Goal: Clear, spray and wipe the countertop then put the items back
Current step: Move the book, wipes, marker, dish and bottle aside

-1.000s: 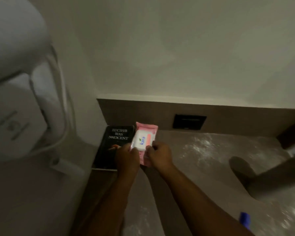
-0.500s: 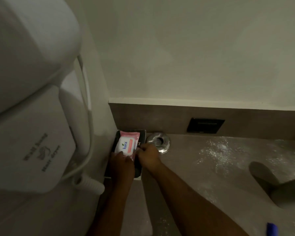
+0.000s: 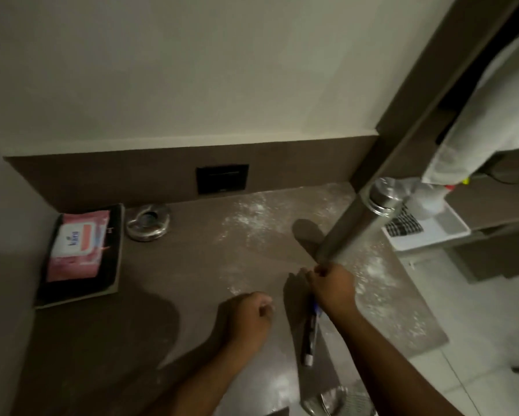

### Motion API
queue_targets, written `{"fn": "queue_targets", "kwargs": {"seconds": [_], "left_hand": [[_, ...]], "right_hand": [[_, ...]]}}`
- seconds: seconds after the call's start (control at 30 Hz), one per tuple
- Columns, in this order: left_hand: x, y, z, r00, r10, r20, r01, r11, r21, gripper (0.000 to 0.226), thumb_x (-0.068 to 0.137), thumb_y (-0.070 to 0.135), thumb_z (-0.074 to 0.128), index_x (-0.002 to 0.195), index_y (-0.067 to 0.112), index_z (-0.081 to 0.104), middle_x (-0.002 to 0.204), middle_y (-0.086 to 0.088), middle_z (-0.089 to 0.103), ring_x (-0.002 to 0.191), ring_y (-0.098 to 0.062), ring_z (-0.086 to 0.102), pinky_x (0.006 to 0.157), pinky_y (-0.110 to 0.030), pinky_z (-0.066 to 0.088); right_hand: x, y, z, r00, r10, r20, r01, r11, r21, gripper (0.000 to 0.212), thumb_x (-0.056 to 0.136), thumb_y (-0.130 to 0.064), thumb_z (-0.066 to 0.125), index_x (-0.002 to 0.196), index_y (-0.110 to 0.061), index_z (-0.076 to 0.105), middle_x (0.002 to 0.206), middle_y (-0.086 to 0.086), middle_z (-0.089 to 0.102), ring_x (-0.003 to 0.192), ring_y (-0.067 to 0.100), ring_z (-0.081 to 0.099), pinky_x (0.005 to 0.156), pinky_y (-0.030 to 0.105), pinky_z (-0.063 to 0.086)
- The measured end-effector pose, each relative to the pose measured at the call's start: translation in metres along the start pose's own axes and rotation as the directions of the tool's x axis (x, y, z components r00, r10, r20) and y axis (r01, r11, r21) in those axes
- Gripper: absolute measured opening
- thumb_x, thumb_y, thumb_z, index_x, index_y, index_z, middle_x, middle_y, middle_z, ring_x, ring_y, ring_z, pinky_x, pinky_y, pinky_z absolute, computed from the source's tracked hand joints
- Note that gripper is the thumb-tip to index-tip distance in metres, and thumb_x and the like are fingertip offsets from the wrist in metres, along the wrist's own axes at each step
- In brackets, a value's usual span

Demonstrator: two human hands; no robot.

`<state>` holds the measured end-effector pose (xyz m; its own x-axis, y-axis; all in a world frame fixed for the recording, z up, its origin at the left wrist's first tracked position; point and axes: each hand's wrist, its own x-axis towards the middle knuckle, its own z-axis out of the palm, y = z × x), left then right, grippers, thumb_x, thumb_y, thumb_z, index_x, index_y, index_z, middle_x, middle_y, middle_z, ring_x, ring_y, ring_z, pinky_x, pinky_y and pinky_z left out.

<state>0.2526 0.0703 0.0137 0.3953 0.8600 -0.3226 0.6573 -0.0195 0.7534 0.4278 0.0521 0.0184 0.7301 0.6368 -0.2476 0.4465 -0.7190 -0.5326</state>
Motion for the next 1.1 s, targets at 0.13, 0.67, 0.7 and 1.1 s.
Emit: {"fn": "queue_targets", "kwargs": {"seconds": [0.13,0.67,0.7,1.1], "left_hand": [[-0.007,0.019,0.050,0.992,0.004,0.129,-0.025,0.987,0.157,0.020,0.085,0.043,0.064,0.096,0.026,0.070,0.094,0.010,0.073,0.086,-0.005,0.065,0.076,-0.018,0.051],[-0.004,-0.023,-0.022,0.954,-0.227,-0.195,0.221,0.974,-0.051,0.019,0.077,0.038,0.068,0.080,0.020,0.072,0.064,0.010,0.060,0.068,-0.009,0.059,0.069,-0.024,0.050],[-0.001,-0.031,-0.038,0.941,-0.267,-0.208,0.223,0.951,-0.212,0.012,0.080,0.029,0.069,0.075,0.018,0.070,0.061,0.007,0.059,0.065,-0.015,0.060,0.070,-0.031,0.055],[0.046,-0.145,-0.178,0.775,-0.440,-0.454,0.263,0.877,-0.401,0.016,0.094,0.013,0.053,0.100,0.010,0.068,0.084,-0.014,0.071,0.062,-0.022,0.066,0.062,-0.036,0.054]], "right_hand": [[-0.005,0.045,-0.010,0.962,0.160,0.222,-0.109,0.968,-0.225,0.044,0.079,-0.050,0.072,0.067,-0.011,0.058,0.065,0.003,0.058,0.057,0.015,0.055,0.050,0.024,0.041],[-0.017,-0.088,0.059,0.925,-0.156,0.346,0.069,0.966,0.249,0.022,0.077,-0.022,0.077,0.072,-0.002,0.071,0.071,0.018,0.072,0.071,0.032,0.071,0.073,0.051,0.058],[-0.019,-0.110,0.070,0.919,-0.184,0.348,0.086,0.956,0.280,0.021,0.077,-0.020,0.077,0.073,0.000,0.071,0.072,0.020,0.072,0.072,0.035,0.070,0.073,0.052,0.057],[-0.069,-0.272,0.202,0.754,-0.454,0.474,0.364,0.890,0.273,0.015,0.084,-0.015,0.068,0.095,-0.005,0.073,0.093,0.012,0.074,0.082,0.019,0.069,0.066,0.026,0.050]]}}
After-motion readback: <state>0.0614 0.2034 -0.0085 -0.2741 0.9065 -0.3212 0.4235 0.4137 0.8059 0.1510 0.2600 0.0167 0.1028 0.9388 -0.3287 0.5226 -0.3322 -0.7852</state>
